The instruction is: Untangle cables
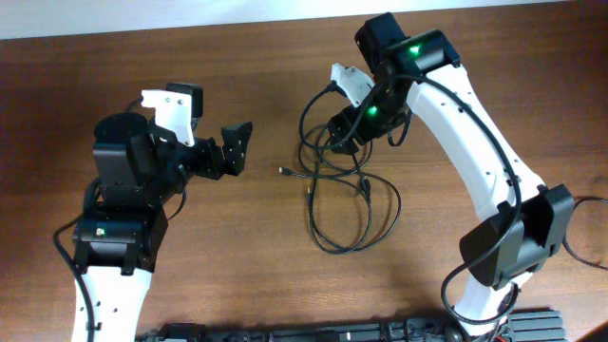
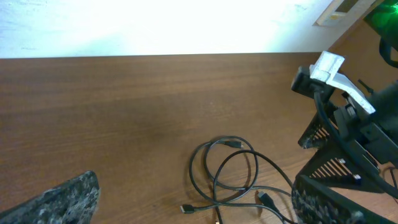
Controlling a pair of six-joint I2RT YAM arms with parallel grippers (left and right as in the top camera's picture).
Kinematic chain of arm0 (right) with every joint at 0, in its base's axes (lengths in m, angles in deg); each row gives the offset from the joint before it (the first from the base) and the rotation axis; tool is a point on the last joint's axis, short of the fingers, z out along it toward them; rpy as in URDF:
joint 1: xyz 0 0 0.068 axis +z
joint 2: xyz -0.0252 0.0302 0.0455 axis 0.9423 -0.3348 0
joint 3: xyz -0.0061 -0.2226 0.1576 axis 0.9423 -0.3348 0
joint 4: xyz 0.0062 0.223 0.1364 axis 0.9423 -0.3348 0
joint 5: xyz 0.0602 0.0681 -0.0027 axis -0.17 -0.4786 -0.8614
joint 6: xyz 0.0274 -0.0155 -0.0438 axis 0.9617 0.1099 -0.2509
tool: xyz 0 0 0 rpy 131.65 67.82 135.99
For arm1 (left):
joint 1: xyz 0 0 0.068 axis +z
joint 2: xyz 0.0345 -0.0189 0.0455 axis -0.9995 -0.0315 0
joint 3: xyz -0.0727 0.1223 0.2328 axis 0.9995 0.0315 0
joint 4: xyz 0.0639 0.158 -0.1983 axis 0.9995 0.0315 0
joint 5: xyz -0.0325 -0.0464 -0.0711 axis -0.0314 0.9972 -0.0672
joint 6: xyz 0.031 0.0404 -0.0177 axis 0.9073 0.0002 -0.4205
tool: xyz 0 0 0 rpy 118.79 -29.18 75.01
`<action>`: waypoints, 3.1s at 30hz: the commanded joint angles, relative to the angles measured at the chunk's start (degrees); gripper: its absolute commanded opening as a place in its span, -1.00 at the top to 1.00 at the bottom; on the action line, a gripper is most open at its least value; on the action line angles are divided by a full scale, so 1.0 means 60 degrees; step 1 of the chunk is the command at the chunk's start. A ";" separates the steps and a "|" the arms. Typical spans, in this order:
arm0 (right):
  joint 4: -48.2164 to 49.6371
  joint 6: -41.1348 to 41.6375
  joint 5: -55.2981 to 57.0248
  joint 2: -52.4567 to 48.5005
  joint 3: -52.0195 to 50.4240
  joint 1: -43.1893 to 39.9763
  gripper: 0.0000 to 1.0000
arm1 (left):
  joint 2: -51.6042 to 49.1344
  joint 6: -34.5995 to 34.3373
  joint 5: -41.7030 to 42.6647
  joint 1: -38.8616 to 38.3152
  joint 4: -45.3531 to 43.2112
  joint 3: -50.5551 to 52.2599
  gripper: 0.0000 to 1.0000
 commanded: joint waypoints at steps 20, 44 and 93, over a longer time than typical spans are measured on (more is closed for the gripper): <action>0.1657 -0.0361 0.0568 -0.0015 -0.2554 0.1636 -0.72 | 0.0058 -0.0051 -0.0069 0.0036 -0.0015 0.0000 -0.98; 0.3770 -0.0612 0.0951 -0.0015 -0.4932 0.0867 -0.89 | 0.0058 -0.0051 -0.0069 0.0036 -0.0015 0.0000 -0.98; 0.5053 0.0069 0.0761 -0.0011 -0.6204 0.0856 0.92 | 0.0058 -0.0051 -0.0069 0.0036 -0.0015 0.0000 -0.98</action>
